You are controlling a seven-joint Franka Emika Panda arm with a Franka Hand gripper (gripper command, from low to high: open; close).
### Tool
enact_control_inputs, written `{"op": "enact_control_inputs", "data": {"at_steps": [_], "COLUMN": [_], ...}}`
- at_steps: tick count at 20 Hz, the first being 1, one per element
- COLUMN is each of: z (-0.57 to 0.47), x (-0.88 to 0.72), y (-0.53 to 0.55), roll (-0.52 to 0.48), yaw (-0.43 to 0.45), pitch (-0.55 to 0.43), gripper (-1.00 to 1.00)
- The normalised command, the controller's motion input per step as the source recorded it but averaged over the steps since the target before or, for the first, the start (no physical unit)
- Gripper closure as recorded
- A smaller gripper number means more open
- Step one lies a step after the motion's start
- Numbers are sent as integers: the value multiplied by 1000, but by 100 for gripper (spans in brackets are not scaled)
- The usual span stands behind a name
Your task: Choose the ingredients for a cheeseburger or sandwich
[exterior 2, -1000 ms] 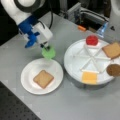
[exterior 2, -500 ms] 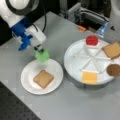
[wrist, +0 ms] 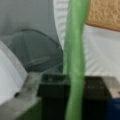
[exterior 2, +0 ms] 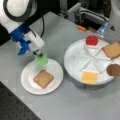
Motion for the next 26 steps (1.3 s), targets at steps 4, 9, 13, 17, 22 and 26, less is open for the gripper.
{"op": "enact_control_inputs", "data": {"at_steps": [4, 9, 13, 17, 22, 26], "z": [-156, -71, 7, 6, -49, -61], "x": [371, 368, 404, 439, 396, 339], "y": [-57, -87, -151, -146, -56, -63], "roll": [150, 101, 56, 25, 75, 127], "yaw": [43, 29, 28, 38, 51, 60], "pitch": [63, 34, 30, 30, 43, 51], "gripper": [100, 100, 100, 100, 100, 100]}}
